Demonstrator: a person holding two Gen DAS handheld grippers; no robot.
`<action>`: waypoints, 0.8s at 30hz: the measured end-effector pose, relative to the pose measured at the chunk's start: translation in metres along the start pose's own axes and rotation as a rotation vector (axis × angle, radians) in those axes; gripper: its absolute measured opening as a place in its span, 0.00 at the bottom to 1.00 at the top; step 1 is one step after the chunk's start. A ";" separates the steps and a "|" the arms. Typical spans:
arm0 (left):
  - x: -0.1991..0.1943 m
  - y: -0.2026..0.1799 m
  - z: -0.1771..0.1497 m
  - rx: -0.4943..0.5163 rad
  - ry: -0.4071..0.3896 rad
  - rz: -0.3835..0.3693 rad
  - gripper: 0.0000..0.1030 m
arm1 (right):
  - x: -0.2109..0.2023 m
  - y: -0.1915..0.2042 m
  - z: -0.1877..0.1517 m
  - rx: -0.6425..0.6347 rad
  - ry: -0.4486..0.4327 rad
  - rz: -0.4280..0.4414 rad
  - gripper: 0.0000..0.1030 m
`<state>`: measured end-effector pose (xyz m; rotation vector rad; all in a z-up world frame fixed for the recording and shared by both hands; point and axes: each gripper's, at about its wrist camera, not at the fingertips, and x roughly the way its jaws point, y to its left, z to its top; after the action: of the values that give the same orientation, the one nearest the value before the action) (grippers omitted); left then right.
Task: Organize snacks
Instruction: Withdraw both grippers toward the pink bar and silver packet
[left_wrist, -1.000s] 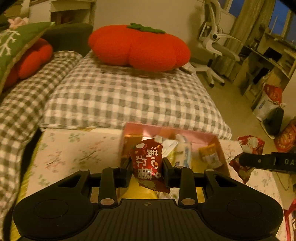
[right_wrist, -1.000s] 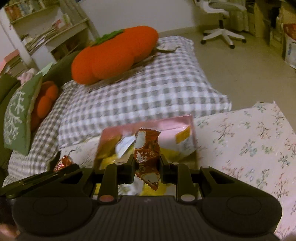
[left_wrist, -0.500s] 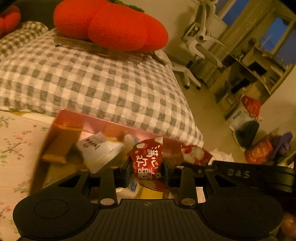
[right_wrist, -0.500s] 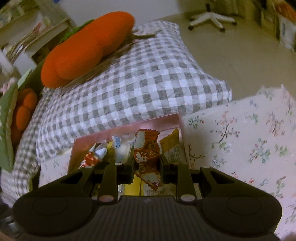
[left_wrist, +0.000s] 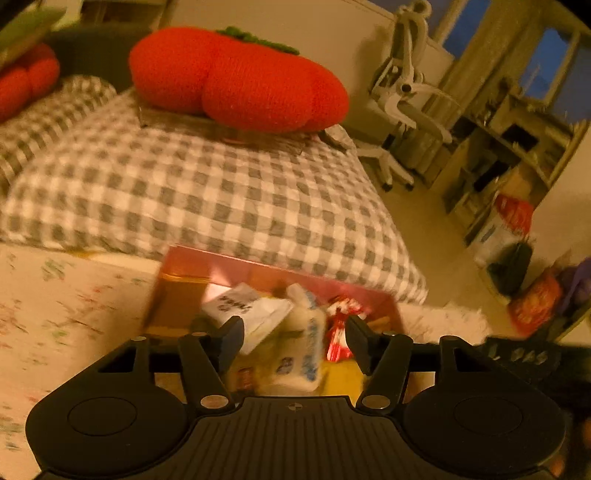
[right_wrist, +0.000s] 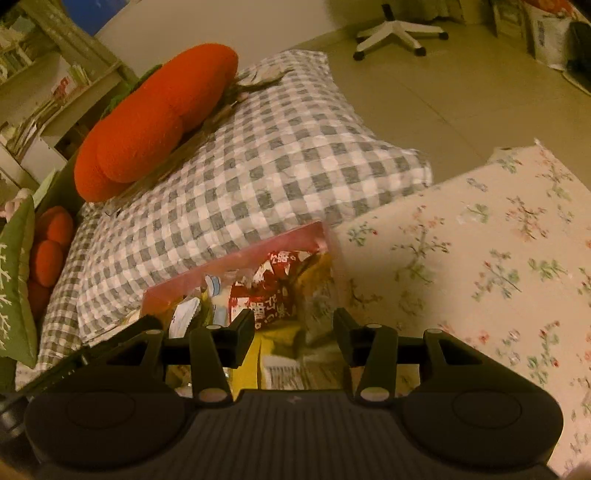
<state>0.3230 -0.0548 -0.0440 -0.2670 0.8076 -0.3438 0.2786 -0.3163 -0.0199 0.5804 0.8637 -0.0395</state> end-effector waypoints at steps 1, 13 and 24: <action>-0.005 -0.001 0.000 0.019 0.000 0.005 0.58 | -0.005 -0.001 -0.001 0.003 0.000 0.002 0.43; -0.032 -0.046 -0.069 0.507 0.138 -0.051 0.59 | -0.035 -0.022 -0.060 -0.221 0.084 -0.012 0.52; -0.023 -0.070 -0.120 0.777 0.222 -0.114 0.60 | -0.035 -0.013 -0.085 -0.348 0.177 -0.052 0.60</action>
<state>0.2056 -0.1217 -0.0834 0.4613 0.8194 -0.7728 0.1924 -0.2915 -0.0436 0.2367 1.0306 0.1153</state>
